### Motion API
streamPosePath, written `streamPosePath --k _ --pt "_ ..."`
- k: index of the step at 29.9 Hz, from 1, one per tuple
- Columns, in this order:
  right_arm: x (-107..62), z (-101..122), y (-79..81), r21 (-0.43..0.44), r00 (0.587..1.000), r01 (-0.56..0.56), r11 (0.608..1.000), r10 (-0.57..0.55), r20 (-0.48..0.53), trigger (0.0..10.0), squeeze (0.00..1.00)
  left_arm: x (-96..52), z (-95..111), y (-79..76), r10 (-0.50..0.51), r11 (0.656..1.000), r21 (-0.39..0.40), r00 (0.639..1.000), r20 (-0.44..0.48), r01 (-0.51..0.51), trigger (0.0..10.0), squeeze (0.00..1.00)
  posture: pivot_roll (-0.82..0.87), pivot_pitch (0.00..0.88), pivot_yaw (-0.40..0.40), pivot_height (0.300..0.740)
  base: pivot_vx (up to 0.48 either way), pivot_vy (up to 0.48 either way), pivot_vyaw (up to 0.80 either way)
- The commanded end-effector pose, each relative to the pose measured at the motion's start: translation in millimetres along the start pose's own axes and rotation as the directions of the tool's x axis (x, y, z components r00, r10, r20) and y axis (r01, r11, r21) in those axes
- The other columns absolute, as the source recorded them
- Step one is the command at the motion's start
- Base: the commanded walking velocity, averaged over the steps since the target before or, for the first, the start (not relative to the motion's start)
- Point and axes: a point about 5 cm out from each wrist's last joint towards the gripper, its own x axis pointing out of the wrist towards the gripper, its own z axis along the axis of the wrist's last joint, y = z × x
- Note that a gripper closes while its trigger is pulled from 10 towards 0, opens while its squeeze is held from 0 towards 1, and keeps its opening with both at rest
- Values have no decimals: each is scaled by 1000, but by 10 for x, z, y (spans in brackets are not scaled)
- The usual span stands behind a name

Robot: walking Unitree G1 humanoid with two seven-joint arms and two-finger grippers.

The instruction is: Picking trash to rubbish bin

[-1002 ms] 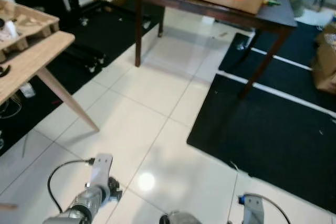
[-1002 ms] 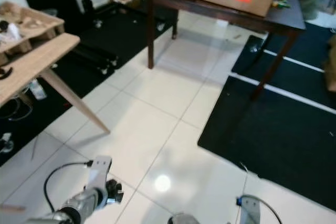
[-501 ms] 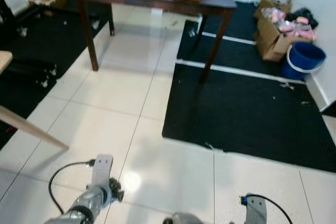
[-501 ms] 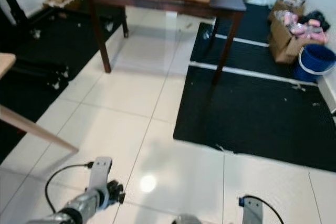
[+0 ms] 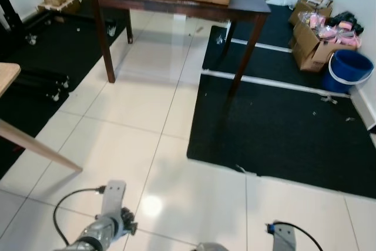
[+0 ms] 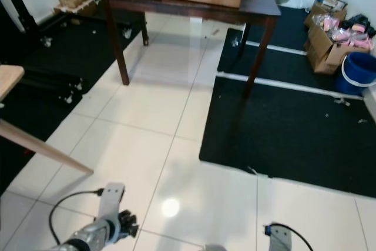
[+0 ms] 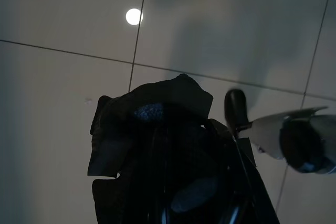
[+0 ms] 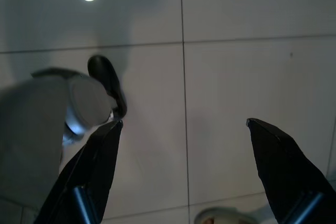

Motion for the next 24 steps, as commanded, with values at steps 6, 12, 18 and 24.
streamPosePath --k 6,12,18,24 --pt "-1 -21 43 4 1000 -12 1000 12 -7 10000 0 -12 -41 31 5 1000 20 1000 -15 -5 10000 0 80 55 -50 740 303 0 -67" --pt "-3 -37 33 10 1000 -11 1000 11 -15 10000 0 -10 -35 24 0 1000 21 1000 -13 0 10000 0 80 55 -50 740 304 0 -763" --pt "-5 -44 22 19 1000 -5 1000 5 -8 10000 0 -9 -28 22 -3 1000 24 1000 -12 3 10000 0 80 58 -47 740 304 0 -381" --pt "-5 -39 22 14 1000 -8 1000 8 -4 10000 0 -8 -20 19 -5 1000 29 1000 -11 6 10000 0 80 58 -47 740 305 0 0"
